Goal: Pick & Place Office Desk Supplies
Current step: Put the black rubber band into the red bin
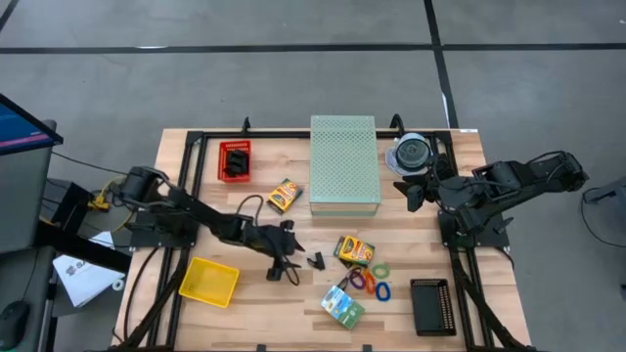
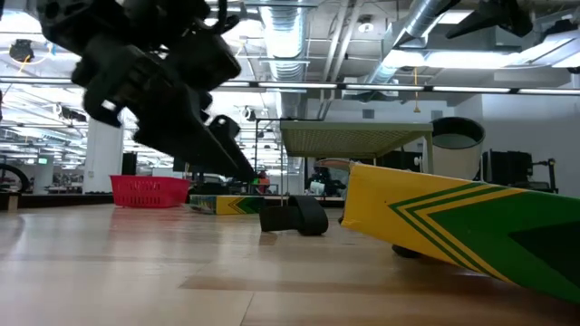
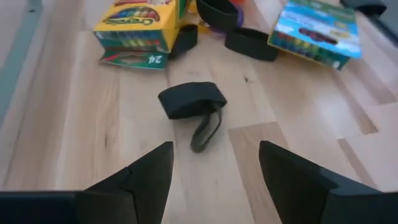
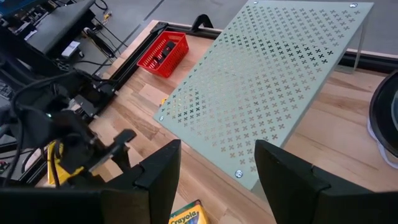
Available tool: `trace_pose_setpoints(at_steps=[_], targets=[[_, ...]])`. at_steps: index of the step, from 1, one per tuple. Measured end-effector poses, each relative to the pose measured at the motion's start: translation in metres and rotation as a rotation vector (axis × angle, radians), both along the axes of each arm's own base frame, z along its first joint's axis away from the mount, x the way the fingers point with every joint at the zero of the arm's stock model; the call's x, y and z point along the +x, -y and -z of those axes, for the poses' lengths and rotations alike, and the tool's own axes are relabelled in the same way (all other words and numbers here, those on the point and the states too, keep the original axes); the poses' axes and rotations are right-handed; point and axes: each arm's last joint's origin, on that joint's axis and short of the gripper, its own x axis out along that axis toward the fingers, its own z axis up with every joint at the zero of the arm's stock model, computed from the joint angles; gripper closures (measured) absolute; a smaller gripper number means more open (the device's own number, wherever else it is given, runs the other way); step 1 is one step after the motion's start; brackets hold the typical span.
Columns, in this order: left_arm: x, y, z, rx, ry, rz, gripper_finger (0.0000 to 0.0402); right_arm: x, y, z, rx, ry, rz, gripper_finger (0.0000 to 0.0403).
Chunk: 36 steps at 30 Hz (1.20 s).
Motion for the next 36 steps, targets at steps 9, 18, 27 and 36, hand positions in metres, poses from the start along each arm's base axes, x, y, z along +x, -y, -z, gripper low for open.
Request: trace_pose_setpoints(at_steps=[9,18,27,36], targets=[[0.018,0.003,0.022,0.027,-0.047,0.024,0.0164,0.0,0.0,0.0,0.004,-0.002,-0.005,0.0201],[0.023,0.005,0.034,0.0,-0.029,0.025,0.0201,-0.001,0.0,0.002,0.017,-0.025,-0.025,0.0201],[0.025,0.0,0.034,-0.145,-0.075,-0.106,0.0351,-0.002,0.0,0.003,0.018,-0.049,-0.034,0.0201],[0.017,0.001,0.0,-0.282,-0.098,-0.128,0.0397,-0.002,0.0,0.004,0.014,-0.054,-0.035,0.0201]])
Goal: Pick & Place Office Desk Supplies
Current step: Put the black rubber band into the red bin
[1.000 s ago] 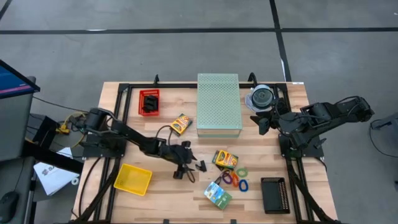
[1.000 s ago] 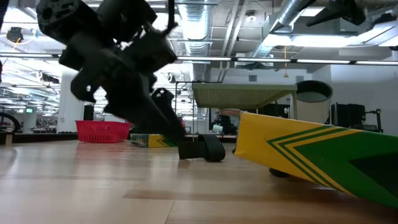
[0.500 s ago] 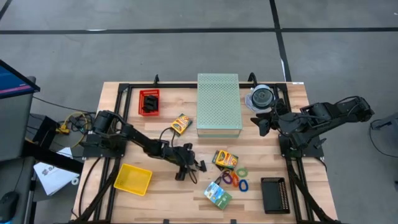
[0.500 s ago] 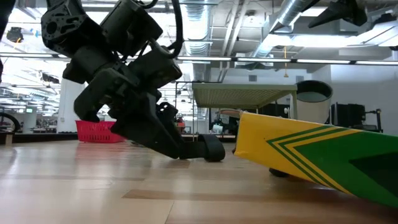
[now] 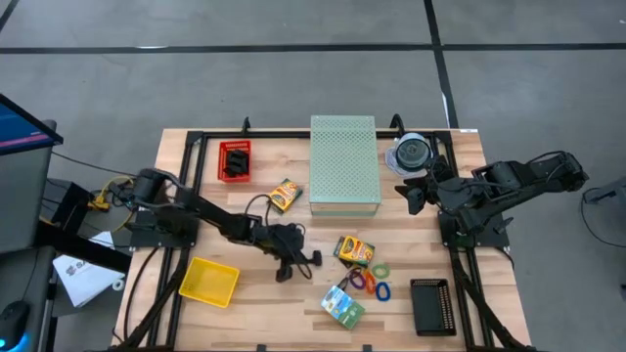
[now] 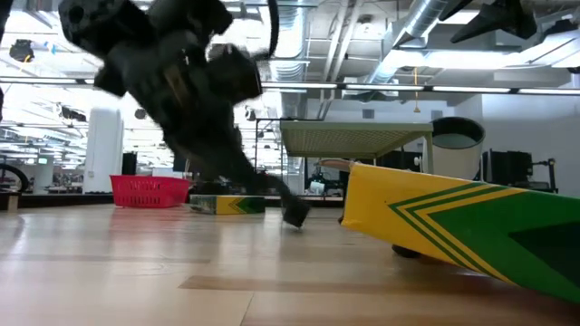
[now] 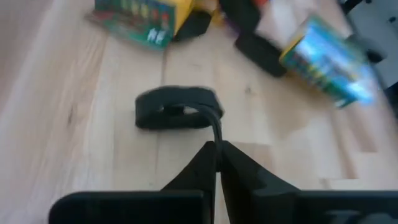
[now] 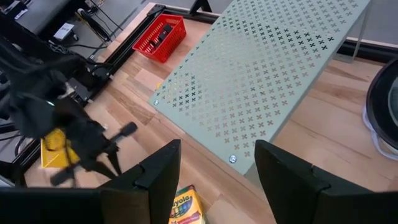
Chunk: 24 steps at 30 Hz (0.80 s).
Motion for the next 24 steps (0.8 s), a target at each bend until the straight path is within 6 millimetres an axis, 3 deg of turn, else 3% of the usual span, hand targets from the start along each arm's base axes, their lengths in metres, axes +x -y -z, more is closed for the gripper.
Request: trace_pose_setpoints(at_steps=[8,16,19,24], targets=[[-0.031,-0.008,-0.054,-0.023,-0.045,-0.032,0.0399,0.0,0.0,0.0,-0.003,-0.004,0.002,0.0201],[-0.07,-0.023,-0.1,-0.084,-0.034,-0.306,0.0399,0.0,0.001,0.0,-0.016,0.002,0.017,0.0201],[-0.081,-0.034,-0.115,-0.119,0.022,-0.484,0.04,0.0,0.001,0.0,-0.015,0.005,0.018,0.02],[-0.098,-0.065,-0.133,-0.181,0.192,-0.967,0.0399,0.001,0.0,-0.001,-0.01,0.019,0.019,0.0201]])
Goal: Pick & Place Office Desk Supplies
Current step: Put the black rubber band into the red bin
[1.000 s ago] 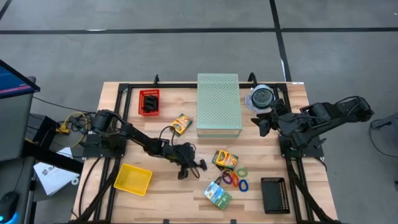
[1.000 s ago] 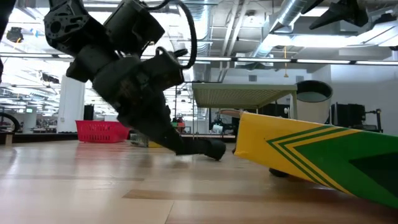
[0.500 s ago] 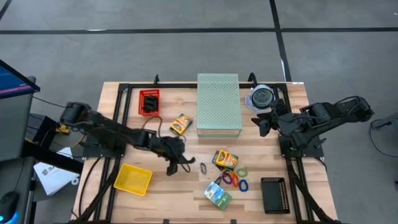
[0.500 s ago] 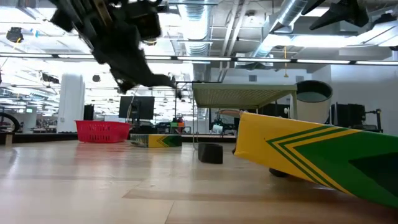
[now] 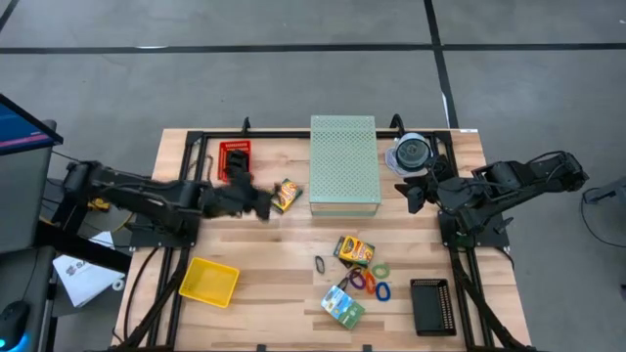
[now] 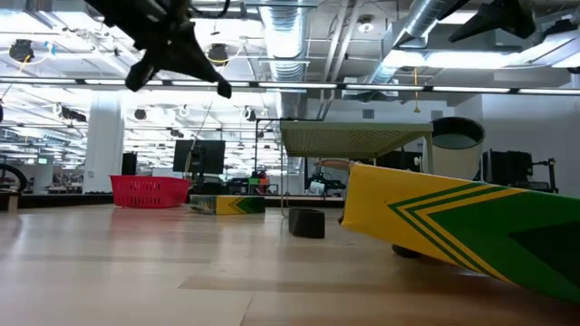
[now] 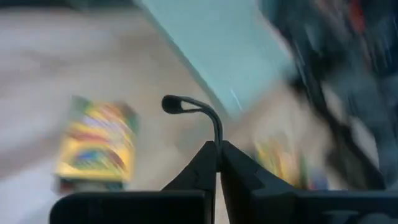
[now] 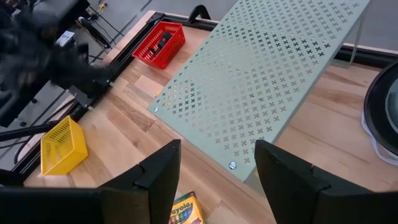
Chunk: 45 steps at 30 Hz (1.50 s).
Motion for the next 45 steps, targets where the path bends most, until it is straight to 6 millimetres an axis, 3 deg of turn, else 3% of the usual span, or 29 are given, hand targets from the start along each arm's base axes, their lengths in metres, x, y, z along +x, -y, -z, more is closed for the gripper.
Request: trace_pose_setpoints(at_steps=[3,9,13,17,23,27,39,45], targets=[[-0.008,-0.023,-0.006,0.004,0.068,-0.238,0.04,0.0,0.0,0.0,0.001,0.002,0.0,0.0201],[-0.026,-0.072,0.002,-0.017,-0.017,-0.525,0.04,0.001,0.0,-0.002,0.007,0.024,0.002,0.0201],[-0.039,-0.103,0.016,-0.084,-0.162,-0.599,0.04,0.003,-0.001,-0.001,0.004,0.019,0.002,0.0201],[-0.048,-0.123,0.037,-0.153,-0.273,-0.558,0.04,0.004,-0.001,0.0,0.001,0.012,0.003,0.0201],[-0.062,-0.134,0.067,-0.224,-0.386,-0.503,0.0398,0.009,-0.002,0.002,-0.011,0.002,0.022,0.0201],[-0.064,-0.134,0.072,-0.211,-0.418,-0.459,0.0389,0.01,-0.002,0.003,-0.012,-0.001,0.025,0.02],[-0.064,-0.137,0.066,-0.126,-0.399,-0.488,0.0232,0.011,-0.001,0.003,-0.01,-0.001,0.039,0.0201],[-0.064,-0.137,0.066,-0.112,-0.403,-0.481,0.0181,0.011,0.001,0.003,-0.01,-0.001,0.051,0.0201]])
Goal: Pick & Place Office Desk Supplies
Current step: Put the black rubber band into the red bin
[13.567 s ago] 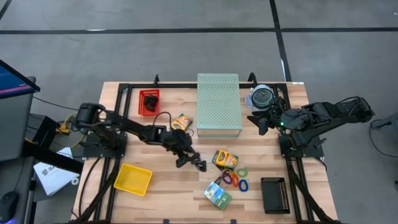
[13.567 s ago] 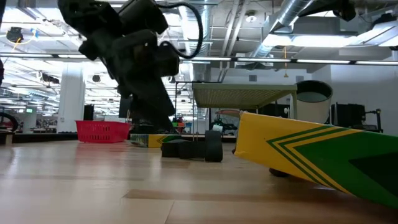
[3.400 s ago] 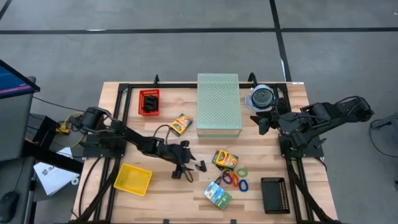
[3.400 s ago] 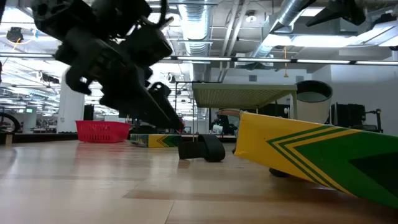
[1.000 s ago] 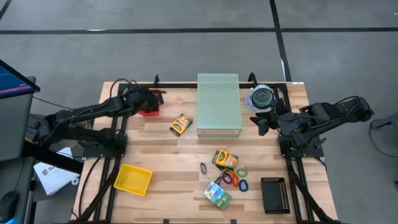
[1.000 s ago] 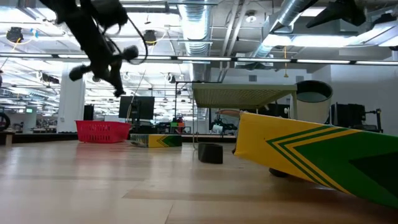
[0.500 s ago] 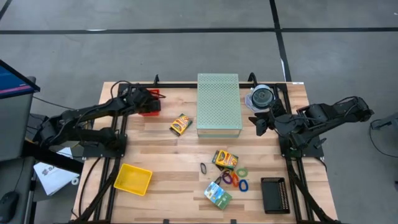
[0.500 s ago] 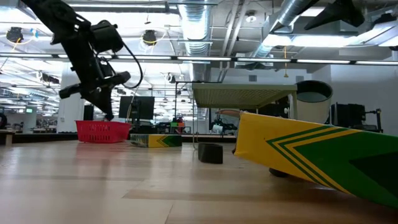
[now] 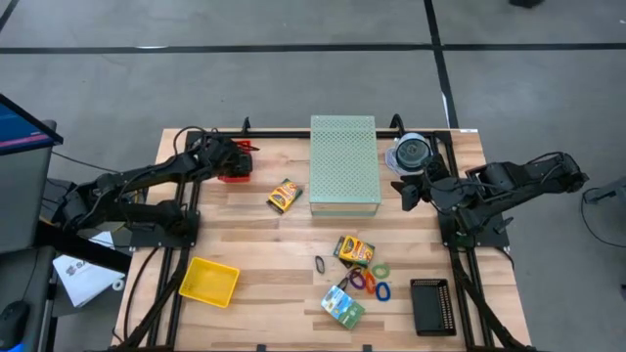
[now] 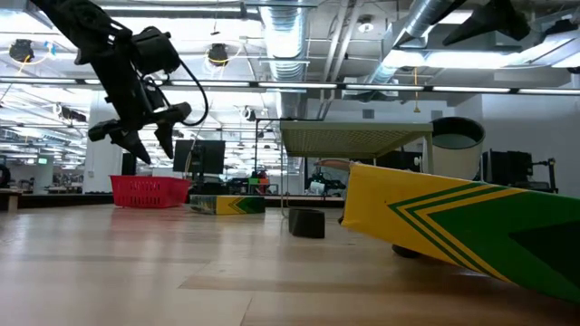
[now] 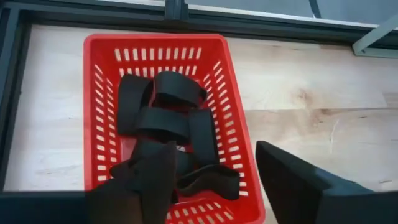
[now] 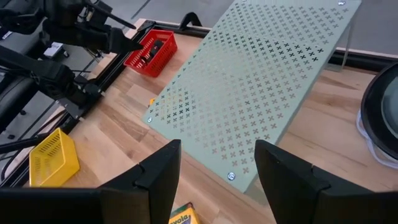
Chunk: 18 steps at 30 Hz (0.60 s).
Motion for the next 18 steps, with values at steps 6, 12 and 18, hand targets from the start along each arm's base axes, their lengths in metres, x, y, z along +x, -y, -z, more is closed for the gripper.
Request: trace_pose_setpoints(at_steps=[6,12,18], targets=[[0.018,0.006,-0.007,-0.069,0.169,0.355,0.0172,0.0,0.0,0.0,-0.003,-0.004,0.001,0.0201],[0.051,0.043,-0.024,-0.107,0.447,0.919,0.0199,-0.001,0.001,0.0,-0.029,0.001,0.023,0.02],[0.07,0.113,-0.031,-0.113,0.515,1.42,0.0206,-0.001,0.001,0.0,-0.042,-0.003,0.024,0.0201]])
